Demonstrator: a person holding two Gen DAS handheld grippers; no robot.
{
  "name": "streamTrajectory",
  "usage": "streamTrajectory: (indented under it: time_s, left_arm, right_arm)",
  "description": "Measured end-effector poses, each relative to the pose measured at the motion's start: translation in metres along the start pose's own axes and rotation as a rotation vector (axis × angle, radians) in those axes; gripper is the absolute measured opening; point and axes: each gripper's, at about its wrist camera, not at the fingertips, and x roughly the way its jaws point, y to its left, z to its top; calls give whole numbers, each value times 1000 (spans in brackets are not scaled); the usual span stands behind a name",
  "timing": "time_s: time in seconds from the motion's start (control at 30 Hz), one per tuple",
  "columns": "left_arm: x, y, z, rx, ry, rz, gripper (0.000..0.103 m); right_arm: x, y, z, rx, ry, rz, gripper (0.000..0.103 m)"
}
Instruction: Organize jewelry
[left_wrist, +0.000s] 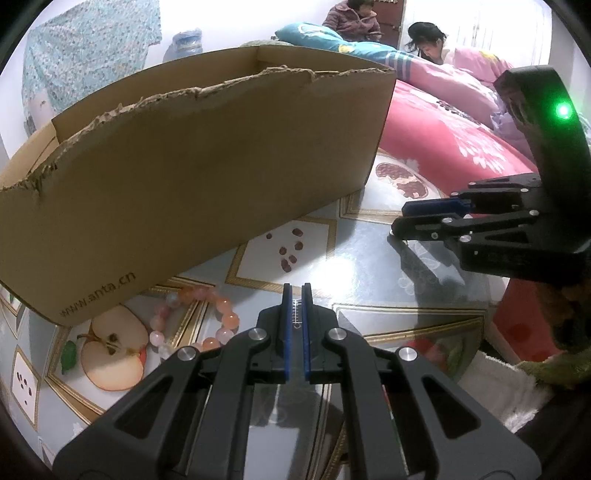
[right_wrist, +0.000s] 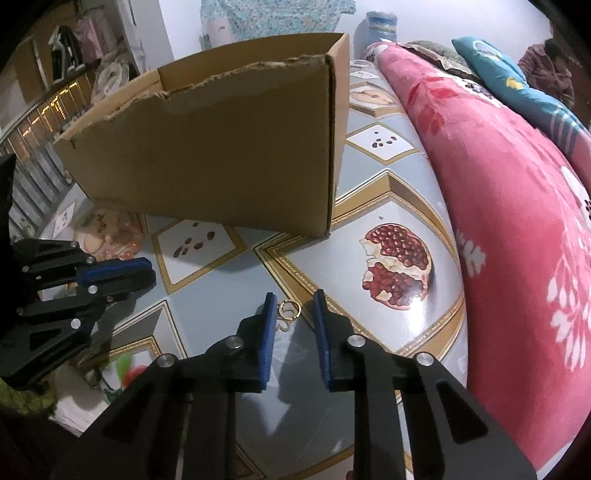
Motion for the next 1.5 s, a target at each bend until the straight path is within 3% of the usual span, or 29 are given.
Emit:
streamTrajectory:
  time_s: [0.2,0.37,0.67,0.9,0.97,1.03,1.27,1.5]
  left_arm:
    - [2,2,-1,-6,8,-3,4]
    - [2,2,0,-7,6,-2,4]
    - [-2,3,-3,-26,-5,-4,4]
    - [-5,0,-5,-24,-10,1,4]
    - [-6,0,-5,-26,-10,3,4]
    - [-6,1,-6,-30,-8,4,4]
    - [-7,1,-7,-31,-7,5,4]
    - [-4,2,-7,-34,-1,4,4]
  right_arm:
    - [2,0,2,1,9,29,11]
    - [0,-13,2,92,-2,106,5]
    - [-17,-35,-2,208,-48,184,4]
    - [-16,-31,-2,174,-26,144,6]
    - [-14,-26,0,133,-19,108,17]
    - [-12,-21,1,91,-17,84,21]
    - [3,-6,2,-27,18,16,19]
    - [4,-4,4,-30,35,46,11]
